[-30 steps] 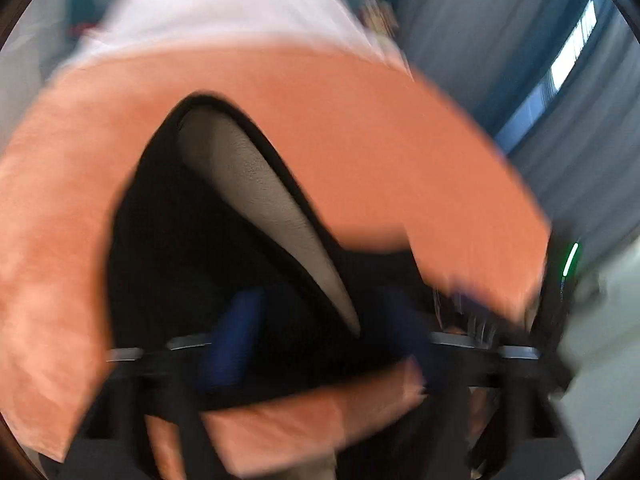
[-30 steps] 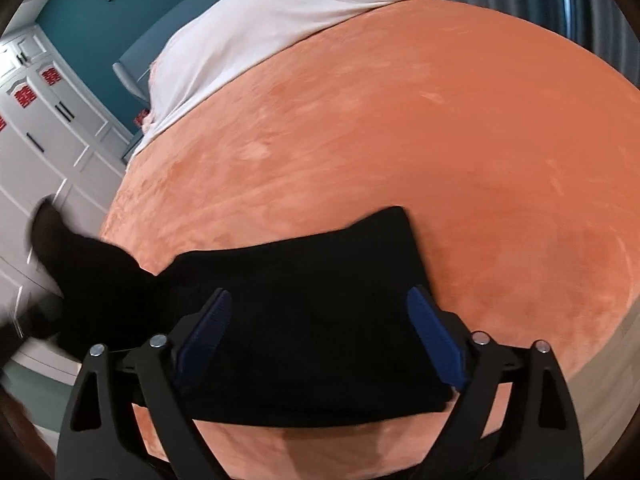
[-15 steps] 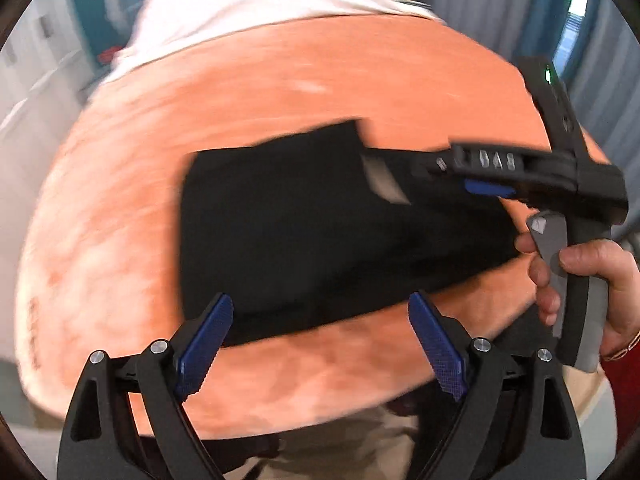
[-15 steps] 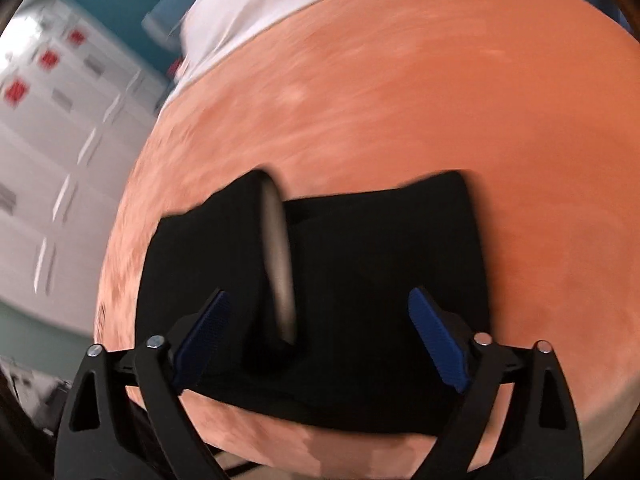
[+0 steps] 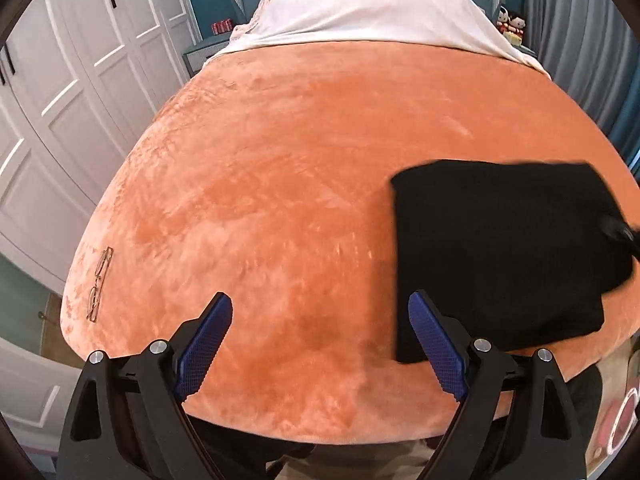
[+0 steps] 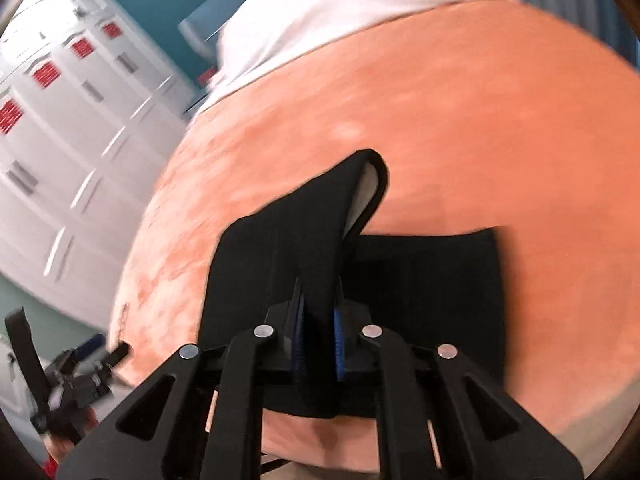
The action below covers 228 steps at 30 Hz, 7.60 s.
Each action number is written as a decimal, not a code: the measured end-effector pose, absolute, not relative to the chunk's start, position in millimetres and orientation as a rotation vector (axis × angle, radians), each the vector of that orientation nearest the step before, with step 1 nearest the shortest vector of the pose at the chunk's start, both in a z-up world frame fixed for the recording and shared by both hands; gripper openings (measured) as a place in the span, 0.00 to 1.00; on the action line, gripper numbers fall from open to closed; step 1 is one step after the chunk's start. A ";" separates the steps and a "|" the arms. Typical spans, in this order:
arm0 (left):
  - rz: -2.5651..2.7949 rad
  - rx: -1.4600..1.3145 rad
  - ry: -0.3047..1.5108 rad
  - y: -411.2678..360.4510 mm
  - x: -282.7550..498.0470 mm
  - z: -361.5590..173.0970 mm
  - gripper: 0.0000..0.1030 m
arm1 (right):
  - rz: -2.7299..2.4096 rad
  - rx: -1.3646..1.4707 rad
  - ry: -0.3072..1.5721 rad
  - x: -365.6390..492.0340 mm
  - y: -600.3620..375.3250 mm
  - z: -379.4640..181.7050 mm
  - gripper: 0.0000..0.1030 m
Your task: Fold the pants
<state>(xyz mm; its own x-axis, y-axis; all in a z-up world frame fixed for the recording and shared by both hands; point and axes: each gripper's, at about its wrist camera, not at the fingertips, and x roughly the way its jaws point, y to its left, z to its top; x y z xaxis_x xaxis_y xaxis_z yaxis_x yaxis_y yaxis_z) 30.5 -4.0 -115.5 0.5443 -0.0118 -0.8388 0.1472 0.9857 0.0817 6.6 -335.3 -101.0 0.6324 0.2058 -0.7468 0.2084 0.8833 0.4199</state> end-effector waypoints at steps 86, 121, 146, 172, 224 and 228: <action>0.010 0.163 1.081 34.7 46.2 -165.1 0.63 | -0.021 0.111 1.047 113.8 -199.2 -167.9 0.13; -0.028 0.271 1.102 18.0 21.4 -182.6 0.73 | -0.025 0.343 1.066 -18.1 -245.4 -170.2 0.13; -0.224 -0.065 1.329 41.8 35.5 -224.9 0.84 | 0.007 0.639 1.187 6.4 -287.4 -218.8 0.87; -0.301 -0.041 1.210 20.9 21.1 -143.7 0.22 | 0.110 0.781 1.022 -44.4 -263.4 -154.4 0.36; -0.119 0.186 0.804 -35.9 374.9 -213.9 0.84 | -0.077 0.591 0.801 342.7 -351.7 -210.1 0.82; -0.107 0.196 0.827 -23.4 318.7 -178.0 0.84 | -0.156 0.524 0.796 271.3 -343.0 -176.5 0.83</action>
